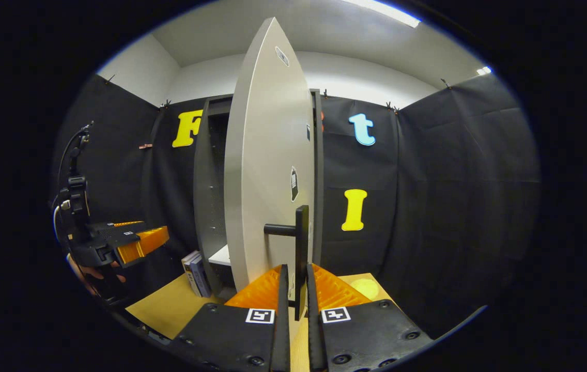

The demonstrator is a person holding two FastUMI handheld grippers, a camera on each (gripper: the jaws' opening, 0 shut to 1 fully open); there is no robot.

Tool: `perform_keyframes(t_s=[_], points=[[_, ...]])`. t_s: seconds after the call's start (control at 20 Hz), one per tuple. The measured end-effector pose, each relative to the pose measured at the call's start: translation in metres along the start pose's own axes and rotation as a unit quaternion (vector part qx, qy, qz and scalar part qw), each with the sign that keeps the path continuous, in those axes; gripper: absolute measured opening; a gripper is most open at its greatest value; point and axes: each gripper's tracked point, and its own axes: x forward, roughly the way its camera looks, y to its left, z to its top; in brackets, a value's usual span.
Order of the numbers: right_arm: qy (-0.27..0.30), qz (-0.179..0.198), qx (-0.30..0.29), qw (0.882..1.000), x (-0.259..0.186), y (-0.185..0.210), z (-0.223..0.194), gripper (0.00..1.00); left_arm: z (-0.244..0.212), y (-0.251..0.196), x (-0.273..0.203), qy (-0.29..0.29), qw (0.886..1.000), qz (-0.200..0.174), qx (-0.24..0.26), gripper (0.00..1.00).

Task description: Open the cabinet door with the right hand, grasp the bottle in the cabinet with the left hand and place it on the coaster, then close the cabinet door with the right hand.

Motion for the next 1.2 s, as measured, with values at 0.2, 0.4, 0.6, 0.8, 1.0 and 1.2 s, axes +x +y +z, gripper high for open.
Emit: perform_keyframes(t_s=[0.2,0.4,0.6,0.8,1.0,1.2], points=[[0.001,-0.011,0.001,1.000,-0.007,-0.029,0.000,0.13,-0.001,-0.009,0.004,0.002,1.000,-0.007,-0.002,0.94],[-0.004,-0.023,0.007,1.000,-0.010,-0.051,0.003,0.13,-0.002,-0.016,0.009,0.003,1.000,-0.010,-0.004,0.92],[-0.013,-0.050,0.015,0.999,-0.013,-0.074,0.007,0.13,-0.002,-0.025,0.015,0.004,1.000,-0.014,-0.003,0.92],[-0.019,-0.052,0.022,0.998,-0.012,-0.077,0.007,0.13,0.001,-0.036,0.022,0.001,1.000,-0.023,-0.001,0.94],[-0.023,-0.060,0.005,0.998,-0.014,-0.081,0.009,0.12,0.001,-0.044,0.039,0.002,0.999,-0.037,-0.005,0.92],[-0.032,-0.069,0.012,0.997,-0.029,-0.096,0.010,0.46,-0.002,-0.063,0.061,0.002,0.999,-0.051,0.001,0.94]])
